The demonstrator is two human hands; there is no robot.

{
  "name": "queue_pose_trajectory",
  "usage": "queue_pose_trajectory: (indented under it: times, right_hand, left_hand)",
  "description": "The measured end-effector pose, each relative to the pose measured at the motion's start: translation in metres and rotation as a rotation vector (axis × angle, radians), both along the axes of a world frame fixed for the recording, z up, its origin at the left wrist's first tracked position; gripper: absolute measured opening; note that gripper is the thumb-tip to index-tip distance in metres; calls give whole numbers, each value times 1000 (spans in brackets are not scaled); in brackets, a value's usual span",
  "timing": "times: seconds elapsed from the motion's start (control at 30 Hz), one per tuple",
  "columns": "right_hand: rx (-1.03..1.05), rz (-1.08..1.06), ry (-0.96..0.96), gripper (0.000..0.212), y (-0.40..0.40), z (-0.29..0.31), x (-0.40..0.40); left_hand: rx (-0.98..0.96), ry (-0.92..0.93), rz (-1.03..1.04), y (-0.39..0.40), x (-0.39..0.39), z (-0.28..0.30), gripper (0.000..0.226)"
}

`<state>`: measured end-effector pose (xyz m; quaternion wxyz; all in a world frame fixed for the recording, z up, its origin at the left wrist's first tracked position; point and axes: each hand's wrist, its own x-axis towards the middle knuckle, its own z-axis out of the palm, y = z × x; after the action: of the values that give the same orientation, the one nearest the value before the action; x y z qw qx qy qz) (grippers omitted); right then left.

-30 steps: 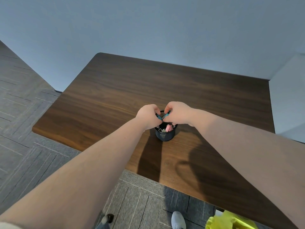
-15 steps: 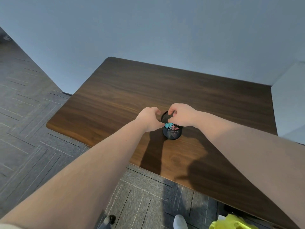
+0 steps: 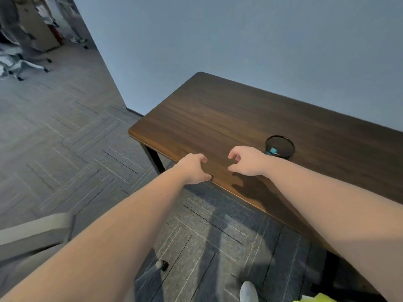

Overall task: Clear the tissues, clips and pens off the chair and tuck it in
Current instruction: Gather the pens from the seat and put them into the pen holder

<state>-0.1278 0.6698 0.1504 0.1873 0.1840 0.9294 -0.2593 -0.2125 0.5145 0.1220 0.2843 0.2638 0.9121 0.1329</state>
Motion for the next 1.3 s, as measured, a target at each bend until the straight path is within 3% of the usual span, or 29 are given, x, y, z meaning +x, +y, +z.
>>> queue_pose_trajectory:
  times: [0.4, 0.67, 1.0, 1.17, 1.3]
  right_hand:
    - [-44, 420, -82, 52, -277, -23, -48]
    - [-33, 778, -189, 55, -423, -84, -56]
    - [15, 1095, -297, 65, -524, -188, -66]
    - [68, 1232, -321, 74, -541, -247, -66]
    - [179, 1292, -338, 78, -549, -291, -70]
  left_hand:
    - [-189, 22, 382, -311, 21, -24, 68]
    - [-263, -121, 715, -457, 69, -83, 77]
    - [-300, -288, 930, -532, 145, -185, 89]
    - [-303, -387, 1120, -532, 167, -235, 89]
    - [-414, -453, 1230, -519, 176, -261, 85]
